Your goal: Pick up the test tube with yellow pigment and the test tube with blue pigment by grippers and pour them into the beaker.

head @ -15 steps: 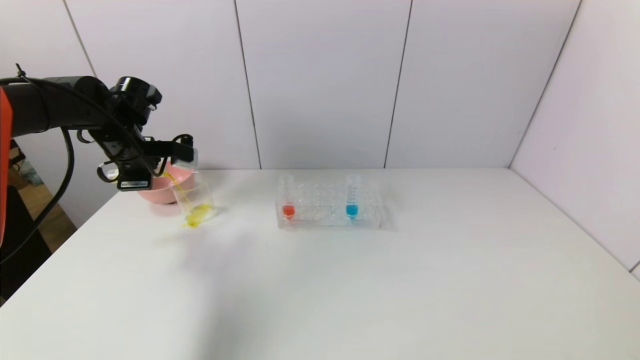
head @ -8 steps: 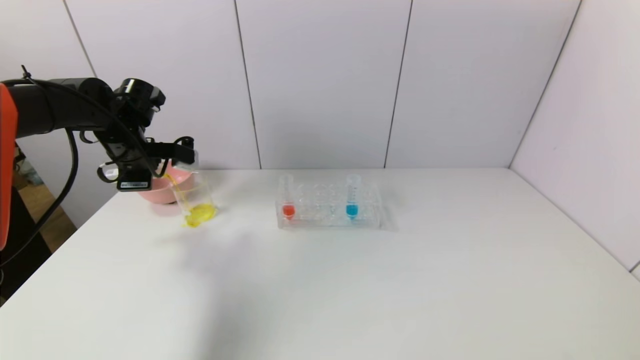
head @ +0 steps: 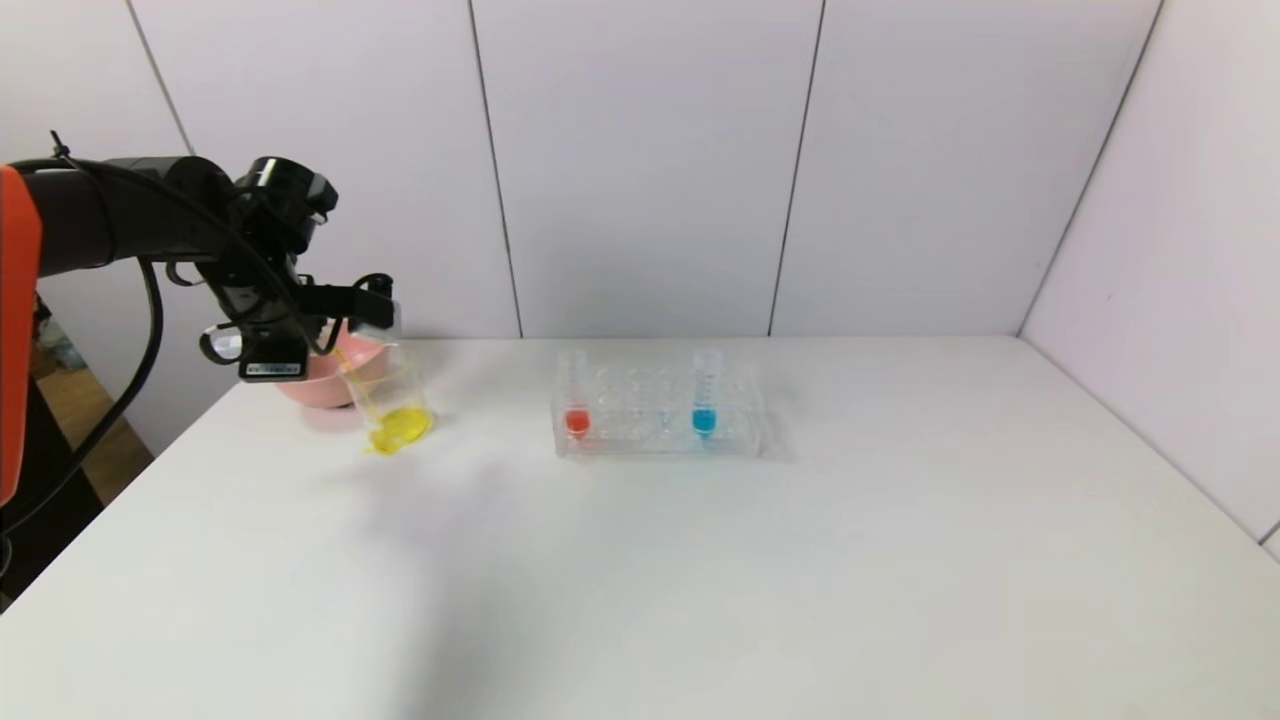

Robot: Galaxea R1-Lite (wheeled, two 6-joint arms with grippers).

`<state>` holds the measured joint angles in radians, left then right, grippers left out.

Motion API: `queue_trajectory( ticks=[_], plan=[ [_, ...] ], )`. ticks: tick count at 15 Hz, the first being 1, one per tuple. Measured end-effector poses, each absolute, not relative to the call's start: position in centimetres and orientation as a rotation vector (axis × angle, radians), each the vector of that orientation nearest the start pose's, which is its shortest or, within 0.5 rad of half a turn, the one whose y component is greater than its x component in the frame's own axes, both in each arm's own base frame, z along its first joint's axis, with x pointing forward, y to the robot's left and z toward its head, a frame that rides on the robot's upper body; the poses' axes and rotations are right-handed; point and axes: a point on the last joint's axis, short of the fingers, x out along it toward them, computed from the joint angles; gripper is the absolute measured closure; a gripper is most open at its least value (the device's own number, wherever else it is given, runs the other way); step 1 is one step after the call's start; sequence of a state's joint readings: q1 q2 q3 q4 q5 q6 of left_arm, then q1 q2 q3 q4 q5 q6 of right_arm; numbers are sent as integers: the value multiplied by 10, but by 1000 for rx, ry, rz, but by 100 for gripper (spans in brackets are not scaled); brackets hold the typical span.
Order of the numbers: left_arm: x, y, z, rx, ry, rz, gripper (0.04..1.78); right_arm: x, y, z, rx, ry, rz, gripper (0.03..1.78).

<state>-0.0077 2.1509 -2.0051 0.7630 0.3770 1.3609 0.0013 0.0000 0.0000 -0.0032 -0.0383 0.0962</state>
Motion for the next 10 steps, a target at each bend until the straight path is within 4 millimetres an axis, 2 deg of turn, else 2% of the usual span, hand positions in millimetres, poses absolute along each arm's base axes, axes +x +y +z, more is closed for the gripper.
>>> queue_trajectory(
  ticks=[10],
  plan=[
    [411,3,219,1435,1027,-299,129,-23,-1,76,96,-5,-37,10]
  ],
)
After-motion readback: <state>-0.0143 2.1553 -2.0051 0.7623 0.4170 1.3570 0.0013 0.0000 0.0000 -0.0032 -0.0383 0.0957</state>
